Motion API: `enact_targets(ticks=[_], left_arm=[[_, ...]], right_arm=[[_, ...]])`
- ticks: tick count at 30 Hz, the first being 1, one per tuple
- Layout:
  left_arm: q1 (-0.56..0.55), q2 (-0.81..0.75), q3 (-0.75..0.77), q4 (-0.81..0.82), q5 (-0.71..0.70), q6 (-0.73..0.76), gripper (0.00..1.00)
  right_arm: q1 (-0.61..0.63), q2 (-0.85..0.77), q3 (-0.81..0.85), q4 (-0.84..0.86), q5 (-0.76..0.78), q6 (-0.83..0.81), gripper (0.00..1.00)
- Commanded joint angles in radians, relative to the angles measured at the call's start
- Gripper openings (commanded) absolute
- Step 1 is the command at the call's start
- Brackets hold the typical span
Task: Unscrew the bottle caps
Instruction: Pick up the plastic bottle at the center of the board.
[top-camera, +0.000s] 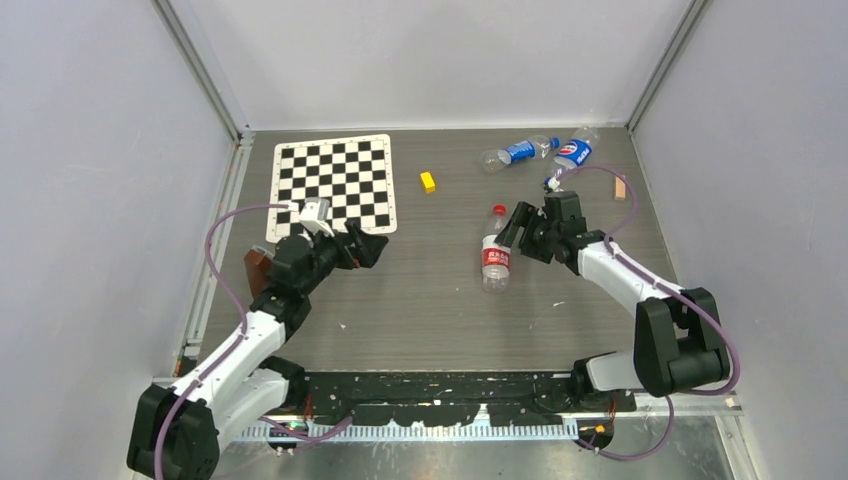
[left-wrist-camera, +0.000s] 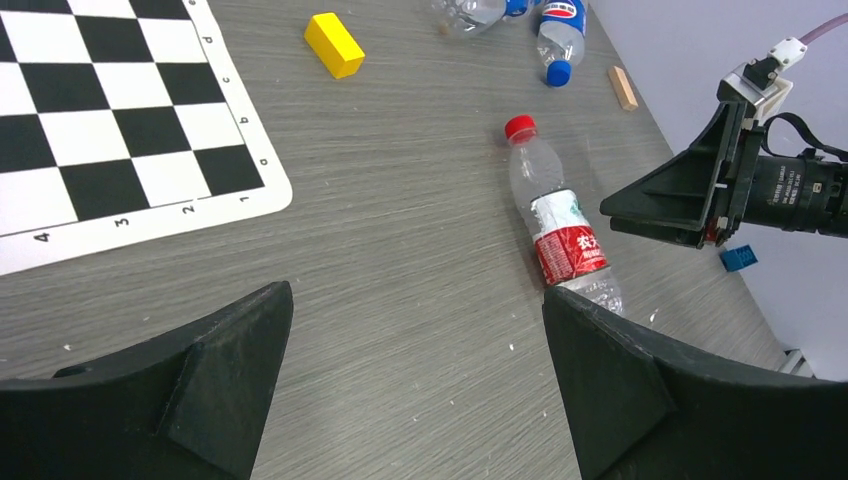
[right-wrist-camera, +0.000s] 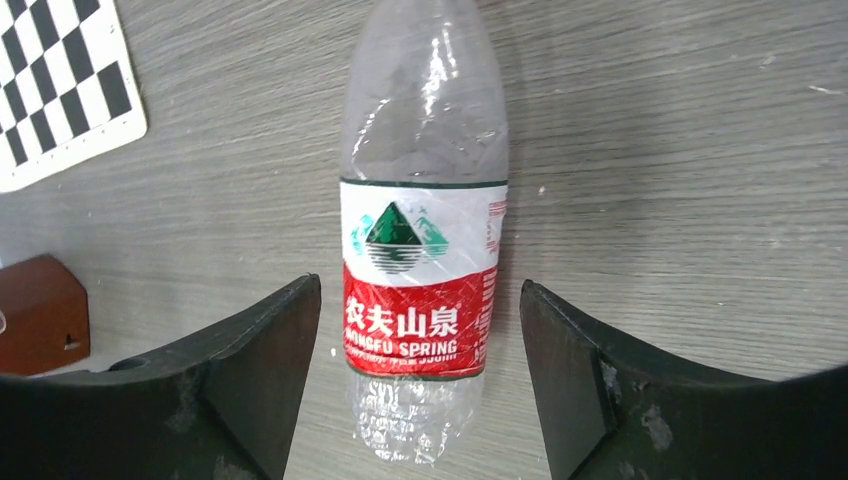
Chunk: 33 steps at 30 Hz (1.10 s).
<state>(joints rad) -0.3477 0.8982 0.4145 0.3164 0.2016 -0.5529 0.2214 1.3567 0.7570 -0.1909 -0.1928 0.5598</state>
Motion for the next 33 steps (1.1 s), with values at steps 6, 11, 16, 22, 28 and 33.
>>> enact_targets(ticks=[6,11,16,22,28,33], left_arm=[[0.001,-0.061,0.031,-0.019,-0.006,0.068,0.98],[0.001,-0.086,0.027,-0.04,-0.023,0.086,0.98],[0.001,-0.092,0.03,-0.057,-0.027,0.096,0.98],[0.001,-0.086,0.038,-0.059,-0.02,0.088,0.98],[0.001,-0.033,0.059,-0.033,0.028,0.075,0.98],[0.001,0.076,0.086,0.085,0.158,0.016,0.98]], right_arm=[[0.003,0.165,0.016,0.069,0.072,0.068,0.73],[0.008,0.262,0.036,0.13,-0.037,0.082,0.68],[0.03,0.305,0.056,0.127,-0.03,0.08,0.62],[0.032,0.235,0.022,0.18,-0.091,0.089,0.4],[0.039,0.126,-0.043,0.366,-0.182,0.154,0.39],[0.05,0.049,-0.156,0.658,-0.271,0.269,0.39]])
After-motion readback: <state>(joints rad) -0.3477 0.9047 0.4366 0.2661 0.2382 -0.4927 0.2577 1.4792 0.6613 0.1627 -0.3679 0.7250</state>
